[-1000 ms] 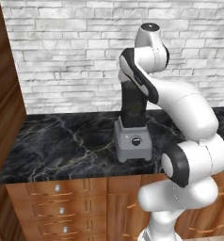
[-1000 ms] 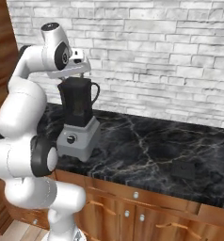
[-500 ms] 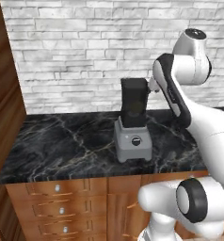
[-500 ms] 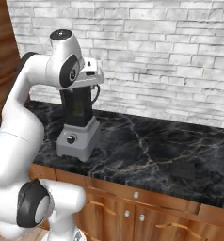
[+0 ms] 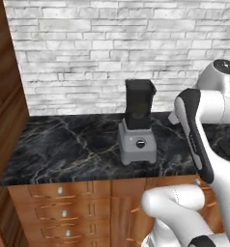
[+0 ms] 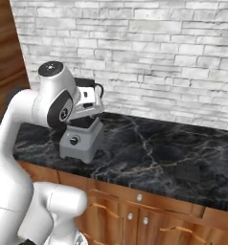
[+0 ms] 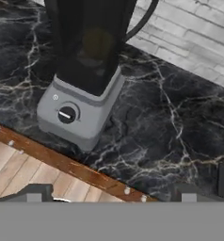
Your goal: Grab the lemons from the fridge, place them in the blender, close the lid, and turn on the blender to create a marinade.
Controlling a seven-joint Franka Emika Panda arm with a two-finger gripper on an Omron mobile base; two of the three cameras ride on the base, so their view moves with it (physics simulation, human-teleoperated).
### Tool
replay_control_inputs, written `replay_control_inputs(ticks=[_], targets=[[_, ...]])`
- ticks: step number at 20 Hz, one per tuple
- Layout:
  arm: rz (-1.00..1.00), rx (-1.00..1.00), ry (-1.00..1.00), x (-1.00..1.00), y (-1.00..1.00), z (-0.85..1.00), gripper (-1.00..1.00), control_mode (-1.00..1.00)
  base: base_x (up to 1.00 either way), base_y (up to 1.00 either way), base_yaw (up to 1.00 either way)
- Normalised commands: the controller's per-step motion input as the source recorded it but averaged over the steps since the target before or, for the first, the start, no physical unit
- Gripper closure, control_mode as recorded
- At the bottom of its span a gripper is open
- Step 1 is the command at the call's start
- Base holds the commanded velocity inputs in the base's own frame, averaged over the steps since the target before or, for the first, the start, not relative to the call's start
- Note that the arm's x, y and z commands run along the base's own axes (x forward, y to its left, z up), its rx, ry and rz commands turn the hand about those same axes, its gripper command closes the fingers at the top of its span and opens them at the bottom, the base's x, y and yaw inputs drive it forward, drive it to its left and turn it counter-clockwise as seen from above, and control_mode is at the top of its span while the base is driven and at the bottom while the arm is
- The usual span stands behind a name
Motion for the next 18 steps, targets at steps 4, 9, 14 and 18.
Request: replay_control_inputs(ticks=[4,9,14,18], targets=[[0.0,0.0,0.0,0.0,0.0,0.0,-1.0,1.0,-1.0,-0.01,0.67],[0.0,0.0,0.0,0.0,0.0,0.0,-1.0,1.0,-0.82,0.0,0.91],[0.0,0.0,0.0,0.0,0.0,0.0,-1.0,1.0,-0.59,0.29,0.94],[0.0,0.0,0.0,0.0,0.0,0.0,-1.0,1.0,-0.03,0.82,0.85]])
